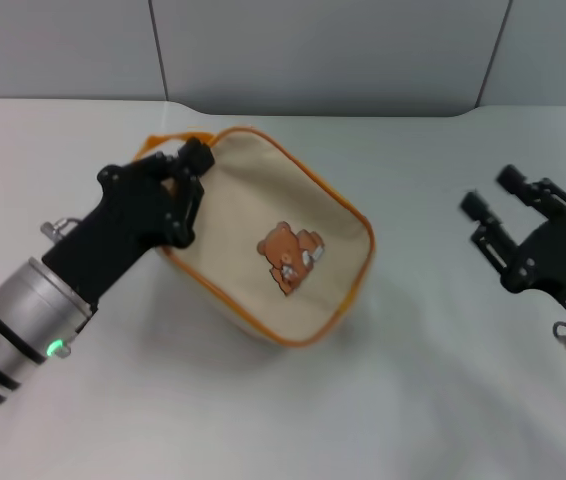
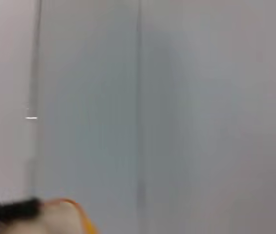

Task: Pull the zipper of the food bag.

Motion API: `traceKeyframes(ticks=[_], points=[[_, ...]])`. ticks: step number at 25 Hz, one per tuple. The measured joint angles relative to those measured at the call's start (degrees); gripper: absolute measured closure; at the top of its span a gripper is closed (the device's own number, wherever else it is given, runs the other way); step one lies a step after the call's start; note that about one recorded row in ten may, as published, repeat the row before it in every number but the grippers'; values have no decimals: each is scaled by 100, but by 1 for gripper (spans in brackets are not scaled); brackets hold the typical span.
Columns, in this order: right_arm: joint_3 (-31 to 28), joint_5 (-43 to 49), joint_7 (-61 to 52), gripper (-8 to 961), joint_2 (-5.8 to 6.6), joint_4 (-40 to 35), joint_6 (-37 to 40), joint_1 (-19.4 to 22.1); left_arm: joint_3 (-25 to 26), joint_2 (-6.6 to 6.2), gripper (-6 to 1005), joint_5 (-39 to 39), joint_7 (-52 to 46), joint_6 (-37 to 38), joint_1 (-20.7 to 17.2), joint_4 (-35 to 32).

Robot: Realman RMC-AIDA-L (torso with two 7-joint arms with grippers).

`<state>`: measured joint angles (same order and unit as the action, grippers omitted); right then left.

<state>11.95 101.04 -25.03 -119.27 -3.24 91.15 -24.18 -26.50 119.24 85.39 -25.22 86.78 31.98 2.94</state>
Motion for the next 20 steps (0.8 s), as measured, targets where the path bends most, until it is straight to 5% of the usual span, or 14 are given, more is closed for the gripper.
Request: traceKeyframes(ticks=[8, 11, 17, 18, 20], points=[[1231, 577, -2337, 331, 38, -1623, 375, -358, -169, 2, 890, 523, 310, -27, -79, 42], [2049, 599, -3106, 263, 155, -2051, 481, -498, -192, -17, 876, 838, 271, 151, -94, -13], [2376, 602, -3338, 172, 246, -2167, 639, -618, -200, -42, 849, 1266, -237, 579, -148, -506], [2380, 612, -3362, 172, 266, -2171, 685, -633, -265, -39, 844, 1602, -859, 746, -166, -1037], [2391, 653, -3420, 172, 301, -2193, 780, -653, -380, -40, 732, 1780, -1200, 839, -170, -1373]])
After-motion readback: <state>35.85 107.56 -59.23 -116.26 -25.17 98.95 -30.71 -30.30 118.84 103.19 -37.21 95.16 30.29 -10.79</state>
